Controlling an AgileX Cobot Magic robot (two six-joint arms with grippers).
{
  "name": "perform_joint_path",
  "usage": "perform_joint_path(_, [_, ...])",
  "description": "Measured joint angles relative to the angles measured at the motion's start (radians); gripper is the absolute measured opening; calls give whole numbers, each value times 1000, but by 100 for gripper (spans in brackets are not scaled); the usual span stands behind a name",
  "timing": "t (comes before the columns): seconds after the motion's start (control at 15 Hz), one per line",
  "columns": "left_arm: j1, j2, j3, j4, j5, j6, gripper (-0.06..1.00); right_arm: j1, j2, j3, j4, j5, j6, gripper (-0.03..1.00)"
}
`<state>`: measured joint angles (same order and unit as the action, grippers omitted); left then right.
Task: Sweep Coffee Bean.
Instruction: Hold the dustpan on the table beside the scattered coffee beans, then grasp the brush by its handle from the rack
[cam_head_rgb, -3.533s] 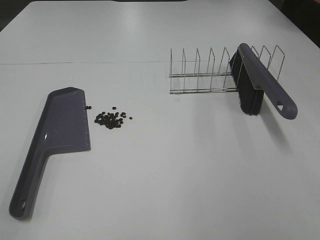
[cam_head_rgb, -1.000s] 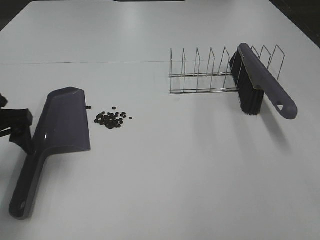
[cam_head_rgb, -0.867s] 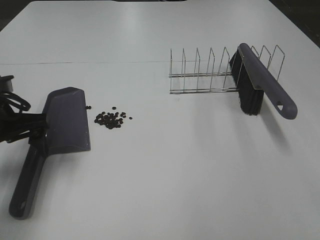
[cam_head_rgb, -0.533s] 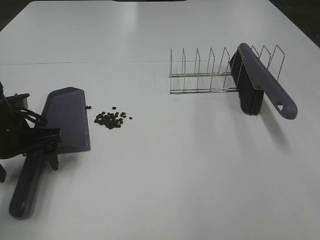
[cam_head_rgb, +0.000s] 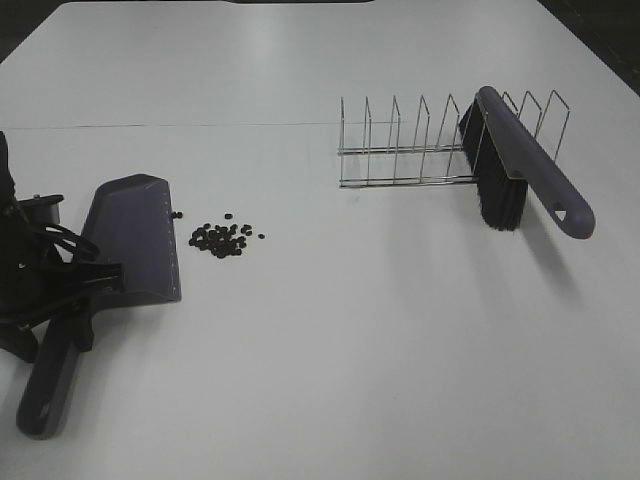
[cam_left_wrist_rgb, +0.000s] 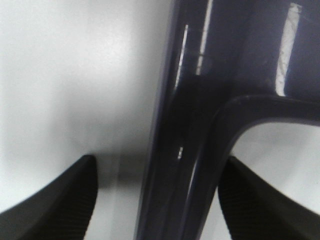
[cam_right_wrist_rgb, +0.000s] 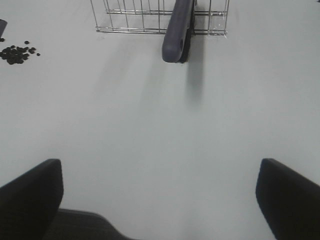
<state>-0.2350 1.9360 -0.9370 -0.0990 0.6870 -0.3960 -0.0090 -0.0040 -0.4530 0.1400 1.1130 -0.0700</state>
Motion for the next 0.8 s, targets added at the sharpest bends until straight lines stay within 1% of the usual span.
perform_joint_path(0.13, [0, 1, 0, 5, -5, 8, 34, 0, 0, 0, 31, 0, 0, 93])
perform_joint_path(0.2, [0, 1, 0, 3, -7, 12, 33, 0, 0, 0, 46, 0, 0, 93])
perform_joint_path(0.27, [0, 1, 0, 2, -9, 34, 33, 0, 2, -2, 42, 0, 0, 93])
perform_joint_path(0.4, [0, 1, 0, 2, -9, 46, 33, 0, 41, -31, 33, 0, 0, 91])
perform_joint_path(0.47, [0, 1, 0, 2, -10, 61, 33, 0, 91, -60, 30, -1, 0, 90])
perform_joint_path(0.6, [0, 1, 0, 2, -10, 93, 33, 0, 242, -124, 22, -4, 0, 89])
perform_joint_path(0.8, [0, 1, 0, 2, -6, 147, 33, 0, 519, -280, 20, -5, 27, 89])
